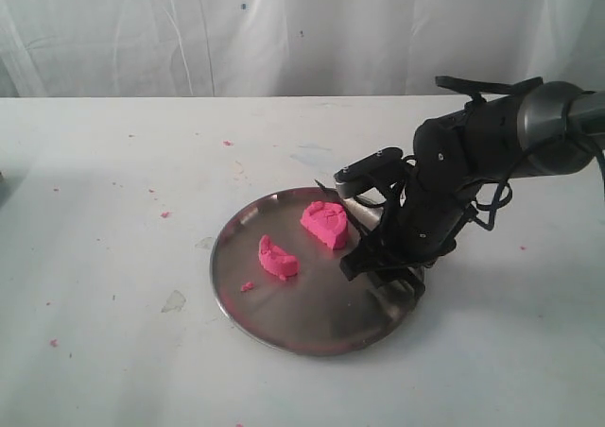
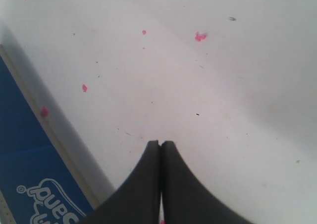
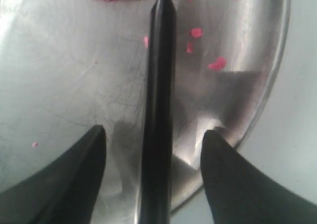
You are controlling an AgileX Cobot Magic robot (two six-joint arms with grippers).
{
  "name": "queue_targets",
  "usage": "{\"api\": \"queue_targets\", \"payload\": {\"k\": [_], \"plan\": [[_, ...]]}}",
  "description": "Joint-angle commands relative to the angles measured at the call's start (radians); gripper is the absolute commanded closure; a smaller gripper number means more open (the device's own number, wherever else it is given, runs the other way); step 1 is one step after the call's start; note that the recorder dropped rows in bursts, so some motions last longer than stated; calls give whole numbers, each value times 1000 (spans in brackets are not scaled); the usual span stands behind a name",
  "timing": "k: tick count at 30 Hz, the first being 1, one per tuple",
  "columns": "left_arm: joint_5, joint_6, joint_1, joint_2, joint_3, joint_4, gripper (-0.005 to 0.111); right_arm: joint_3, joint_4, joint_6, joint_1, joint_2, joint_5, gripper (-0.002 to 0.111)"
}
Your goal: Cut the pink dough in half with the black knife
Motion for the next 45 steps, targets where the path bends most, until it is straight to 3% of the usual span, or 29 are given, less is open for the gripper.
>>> {"api": "queue_targets", "payload": {"k": [1,12,18,25,29,31,35,37,41,45], "plan": [[4,-12,-1,-7,7,-3,107,1,-2,2,-2,-2,-5,54],[0,-12,-1,-7,7,-3,107,-114,20,5,-2,-60,169,54],[-2,-12,-1,-7,7,-3,107,-119,-80,14,-3,-142,159,56],[-20,-12,-1,-7,7,-25,107,33,-383,361,-105,-146,-50,88],[-22,-12,-1,-7,7,-24,107,128,-392,498,-195,-156,-170,105],[-33,-12,-1,-7,7,-24,107,136,-303,525,-223,-182,-170,108],[-125,-12,-1,-7,7,-24,107,131,20,289,-230,-344,-190,108],[-166,-12,-1,-7,7,-24,107,131,87,154,-224,-456,-217,108],[-233,-12,-1,-7,7,-24,107,166,-125,-17,-226,-614,-250,108],[-305,-22,-1,-7,7,-24,107,233,-221,168,-270,-678,-156,108]]}}
